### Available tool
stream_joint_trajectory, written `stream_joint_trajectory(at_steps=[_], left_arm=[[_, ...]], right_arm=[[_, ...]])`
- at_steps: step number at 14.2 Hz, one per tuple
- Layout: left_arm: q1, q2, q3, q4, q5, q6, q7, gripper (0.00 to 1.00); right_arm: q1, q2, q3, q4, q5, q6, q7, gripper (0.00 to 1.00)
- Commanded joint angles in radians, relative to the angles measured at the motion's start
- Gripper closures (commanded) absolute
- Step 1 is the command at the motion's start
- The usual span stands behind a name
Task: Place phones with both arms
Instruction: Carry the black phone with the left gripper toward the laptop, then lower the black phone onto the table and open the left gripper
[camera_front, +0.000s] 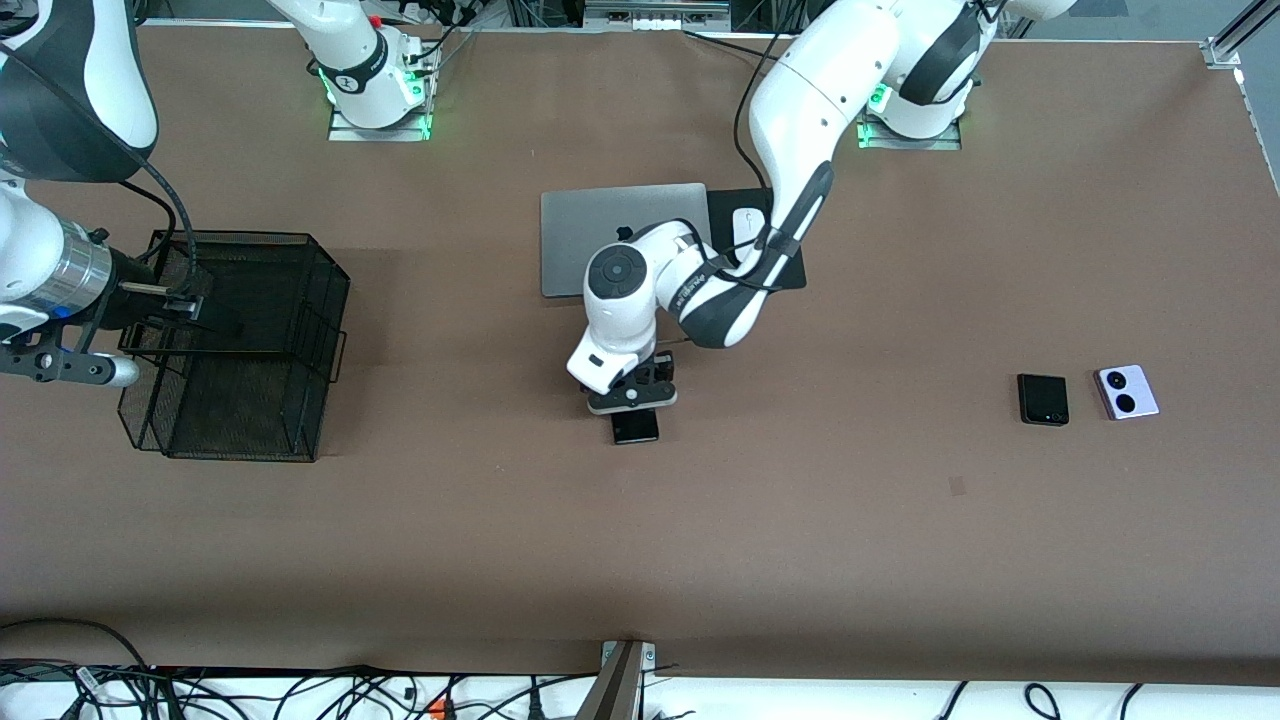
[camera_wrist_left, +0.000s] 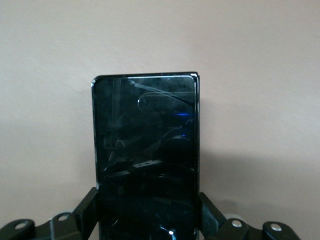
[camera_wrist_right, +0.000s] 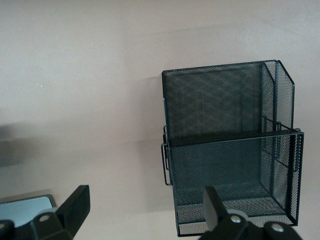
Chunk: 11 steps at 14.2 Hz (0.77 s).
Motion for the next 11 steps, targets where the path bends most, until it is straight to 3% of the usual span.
stream_joint_trajectory(at_steps=[1,3,9,10,11], left_arm=[[-0.035,0.016,0.021,0.055,-0.011,0.005,-0.002,0.71],[-0.039,0.025,0.022,0.055,-0.006,0.045,0.021,0.63],[-0.042,0.042,0.022,0.045,-0.005,0.079,0.022,0.64],[-0.044,0.045,0.022,0.041,-0.005,0.079,0.021,0.58],[-0.044,0.054,0.022,0.044,-0.003,0.082,0.021,0.42]], right_arm=[[0.0,-0.007,-0.001,0.002,0.003,-0.009,-0.004,0.0],[0.0,-0.007,-0.001,0.002,0.003,-0.009,-0.002,0.0],[0.0,-0.007,-0.001,0.002,0.003,-0.009,-0.002,0.0],[0.0,-0.007,-0.001,0.002,0.003,-0.009,-0.002,0.0],[0.0,-0.007,-0.001,0.002,0.003,-0.009,-0.002,0.0]])
